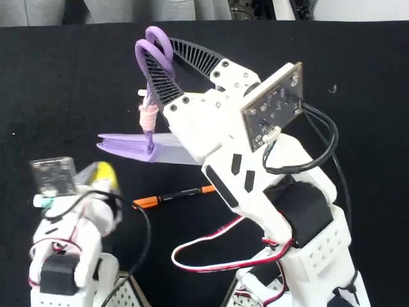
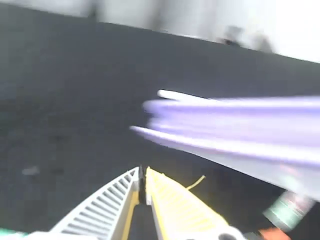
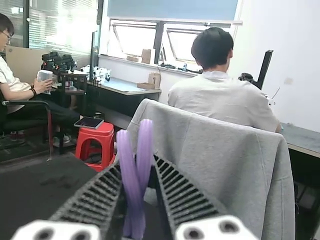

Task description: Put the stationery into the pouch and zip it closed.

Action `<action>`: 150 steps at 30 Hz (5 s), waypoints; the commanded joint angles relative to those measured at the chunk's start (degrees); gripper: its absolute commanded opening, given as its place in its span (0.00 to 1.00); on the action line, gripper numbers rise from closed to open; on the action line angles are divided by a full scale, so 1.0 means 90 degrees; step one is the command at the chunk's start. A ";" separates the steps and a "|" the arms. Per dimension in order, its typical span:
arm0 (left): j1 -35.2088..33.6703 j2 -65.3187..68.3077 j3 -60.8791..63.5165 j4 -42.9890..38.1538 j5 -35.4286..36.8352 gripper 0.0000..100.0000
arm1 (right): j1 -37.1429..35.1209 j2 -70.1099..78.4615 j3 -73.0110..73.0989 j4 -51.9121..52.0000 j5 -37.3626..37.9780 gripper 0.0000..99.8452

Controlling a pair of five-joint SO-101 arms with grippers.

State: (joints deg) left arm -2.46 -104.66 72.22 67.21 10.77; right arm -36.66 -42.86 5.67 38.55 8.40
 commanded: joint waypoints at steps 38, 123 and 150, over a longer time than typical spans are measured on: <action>0.0190 0.0029 0.1304 -0.3448 0.1289 0.33 | 0.0195 0.0864 0.0063 -0.0615 0.0039 0.01; 0.1265 0.0039 0.0122 -0.2784 0.0557 0.30 | -0.1524 0.0308 -0.3639 0.5079 0.2637 0.01; 0.1441 0.0039 -0.1138 -0.1211 -0.1836 0.30 | -0.1582 0.0278 -0.4557 0.6193 0.3380 0.01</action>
State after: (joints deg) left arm 9.76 -104.66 64.40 55.96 -2.24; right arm -50.11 -40.57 -33.10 94.11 38.11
